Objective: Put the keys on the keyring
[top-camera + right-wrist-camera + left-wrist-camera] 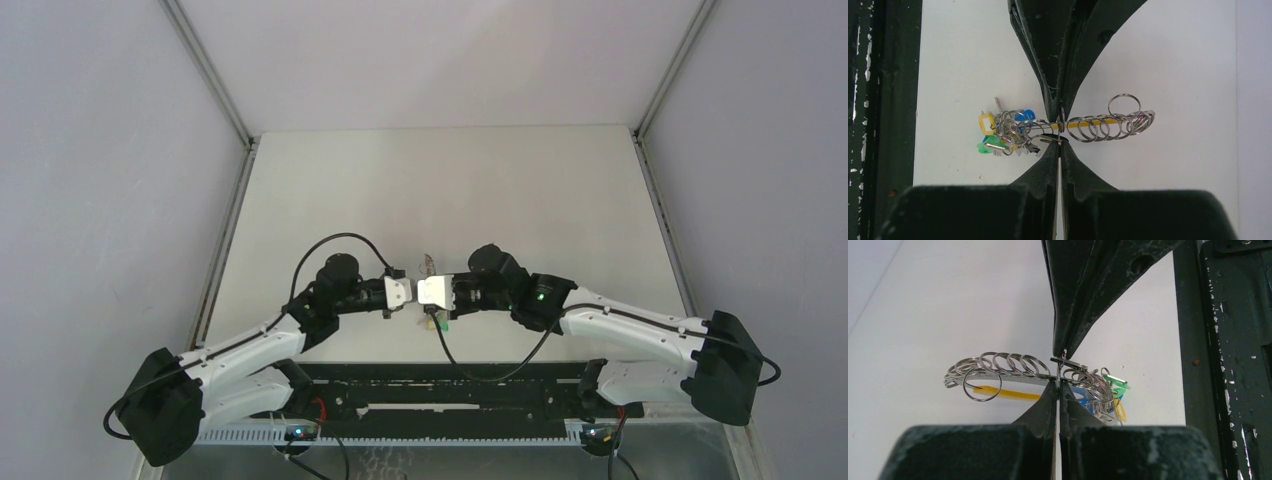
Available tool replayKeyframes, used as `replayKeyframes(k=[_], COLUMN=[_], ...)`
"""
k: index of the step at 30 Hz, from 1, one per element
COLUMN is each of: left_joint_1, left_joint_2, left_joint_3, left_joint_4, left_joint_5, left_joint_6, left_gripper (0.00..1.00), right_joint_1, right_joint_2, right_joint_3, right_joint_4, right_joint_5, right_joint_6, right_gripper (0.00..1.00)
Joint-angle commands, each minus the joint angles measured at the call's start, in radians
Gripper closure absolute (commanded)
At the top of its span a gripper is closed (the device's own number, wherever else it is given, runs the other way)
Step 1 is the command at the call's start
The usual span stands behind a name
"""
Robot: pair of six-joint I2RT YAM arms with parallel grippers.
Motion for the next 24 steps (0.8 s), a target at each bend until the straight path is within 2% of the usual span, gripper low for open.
replayKeyframes(k=[1,10,24], left_joint_1=[-0.003,-0.001,0.0], left_joint_2=[-0.027,-0.026,-0.019], left_joint_3=[-0.016,-0.021,-0.015], left_joint_4=[0.08,0.089,0.082], left_joint_5=[0.001,0.005,0.017], left_joint_6=[0.008,0.008,0.012], left_gripper=[1.0,1.0,1.0], right_joint_1=[-0.009,-0.015,-0.017], right_joint_2=[-0.036,-0.051,-0.043], right_joint_3=[-0.001,-0.003,-0.005], right_joint_4=[0.017,-0.008,0.044], right_joint_5=[-0.017,-0.015,0.007], right_joint_6=[0.012,0.013,0.032], right_gripper=[1.0,1.0,1.0])
